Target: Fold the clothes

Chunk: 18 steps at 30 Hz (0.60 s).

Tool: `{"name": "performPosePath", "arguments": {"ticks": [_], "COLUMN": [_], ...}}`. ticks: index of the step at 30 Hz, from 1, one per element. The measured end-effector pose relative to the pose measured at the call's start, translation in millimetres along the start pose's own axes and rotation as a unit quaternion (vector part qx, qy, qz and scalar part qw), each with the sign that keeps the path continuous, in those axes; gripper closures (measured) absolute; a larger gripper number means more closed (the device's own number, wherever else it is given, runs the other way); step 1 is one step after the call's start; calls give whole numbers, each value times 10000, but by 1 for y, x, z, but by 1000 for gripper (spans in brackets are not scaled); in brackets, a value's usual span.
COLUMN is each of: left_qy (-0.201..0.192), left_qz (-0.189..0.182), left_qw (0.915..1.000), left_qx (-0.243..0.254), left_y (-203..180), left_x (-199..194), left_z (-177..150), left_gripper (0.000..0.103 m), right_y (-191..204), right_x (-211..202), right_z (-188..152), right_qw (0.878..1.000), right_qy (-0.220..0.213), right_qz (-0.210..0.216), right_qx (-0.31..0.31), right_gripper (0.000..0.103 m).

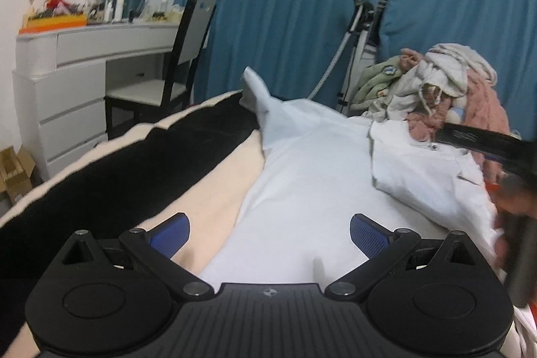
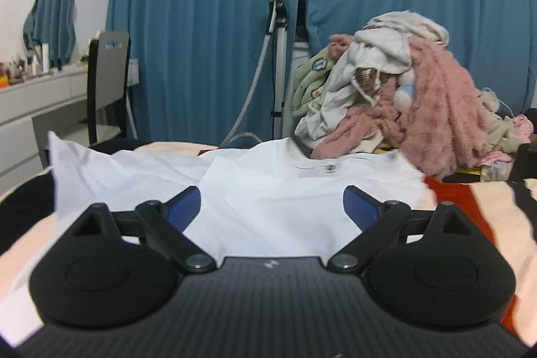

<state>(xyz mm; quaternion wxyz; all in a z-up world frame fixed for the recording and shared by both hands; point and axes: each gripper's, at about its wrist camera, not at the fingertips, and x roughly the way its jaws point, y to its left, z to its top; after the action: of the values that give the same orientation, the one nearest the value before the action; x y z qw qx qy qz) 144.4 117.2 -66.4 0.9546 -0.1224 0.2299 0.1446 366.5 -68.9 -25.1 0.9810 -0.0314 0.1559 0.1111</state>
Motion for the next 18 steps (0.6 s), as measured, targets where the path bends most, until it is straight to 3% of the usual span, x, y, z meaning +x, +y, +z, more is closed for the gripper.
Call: {"name": "performPosePath", "arguments": {"ticks": [7, 11, 18], "left_qy": [-190, -446, -236], "left_qz": [-488, -629, -671], "left_qw": [9967, 9928, 9944], "left_qx": [625, 916, 784], "left_y": [-28, -37, -29], "left_x": [-39, -61, -93], "left_z": [-15, -18, -17], "left_gripper": [1, 1, 1], "right_y": [-41, -45, -47], "right_x": [-114, -183, -263], "right_z": [-14, -28, -56], "right_qw": [9986, 9972, 9929], "right_qy": [-323, -425, -752], "right_qz": [-94, -116, 24], "right_qx": [416, 602, 916], "right_gripper": [10, 10, 10]}}
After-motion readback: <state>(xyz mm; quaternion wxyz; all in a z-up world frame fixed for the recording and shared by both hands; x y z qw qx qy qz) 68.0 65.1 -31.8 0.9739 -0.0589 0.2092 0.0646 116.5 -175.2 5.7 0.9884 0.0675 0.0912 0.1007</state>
